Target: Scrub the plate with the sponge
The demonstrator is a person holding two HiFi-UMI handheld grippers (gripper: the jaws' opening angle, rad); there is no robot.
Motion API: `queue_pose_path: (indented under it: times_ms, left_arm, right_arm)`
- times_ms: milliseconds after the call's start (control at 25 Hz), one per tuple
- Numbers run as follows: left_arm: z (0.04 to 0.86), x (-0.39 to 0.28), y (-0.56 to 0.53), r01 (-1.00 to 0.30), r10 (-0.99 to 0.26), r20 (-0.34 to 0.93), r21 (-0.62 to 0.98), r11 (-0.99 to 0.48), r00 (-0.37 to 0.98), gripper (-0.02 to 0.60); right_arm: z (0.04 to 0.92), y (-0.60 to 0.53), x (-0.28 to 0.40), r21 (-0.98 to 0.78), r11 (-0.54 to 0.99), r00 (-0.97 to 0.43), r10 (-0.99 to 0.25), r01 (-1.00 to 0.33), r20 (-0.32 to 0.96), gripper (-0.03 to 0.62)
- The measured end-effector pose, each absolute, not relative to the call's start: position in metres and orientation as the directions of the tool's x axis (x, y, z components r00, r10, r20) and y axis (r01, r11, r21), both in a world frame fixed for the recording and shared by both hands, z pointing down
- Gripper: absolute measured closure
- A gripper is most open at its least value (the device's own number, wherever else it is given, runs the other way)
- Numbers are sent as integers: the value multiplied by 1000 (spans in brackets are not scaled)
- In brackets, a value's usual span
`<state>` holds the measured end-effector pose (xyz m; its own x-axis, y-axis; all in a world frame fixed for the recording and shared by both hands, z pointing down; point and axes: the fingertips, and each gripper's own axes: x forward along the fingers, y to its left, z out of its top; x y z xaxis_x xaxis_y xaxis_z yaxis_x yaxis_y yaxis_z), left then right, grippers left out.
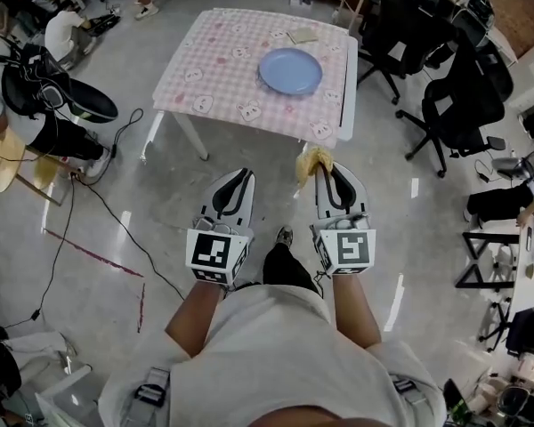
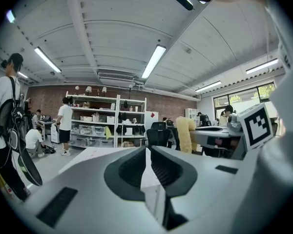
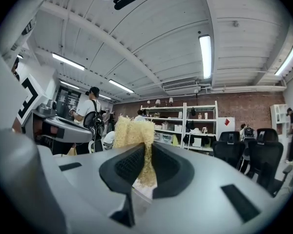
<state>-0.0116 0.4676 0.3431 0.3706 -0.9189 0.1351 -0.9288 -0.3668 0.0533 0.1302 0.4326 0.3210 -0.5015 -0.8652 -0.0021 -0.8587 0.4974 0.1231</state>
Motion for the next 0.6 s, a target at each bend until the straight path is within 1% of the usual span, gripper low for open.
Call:
queue_pose_path:
  times_ms: [320, 600]
  left_arm:
    - [334, -2, 346, -943, -933, 138, 60, -328, 333, 538]
    - [355, 1, 270, -956, -937, 192, 69, -284, 292, 538]
  right_arm:
    - [307, 312, 143, 139, 544, -551, -835, -827, -8, 550]
    - [331, 230, 163, 103, 555, -555, -831, -826, 35, 550]
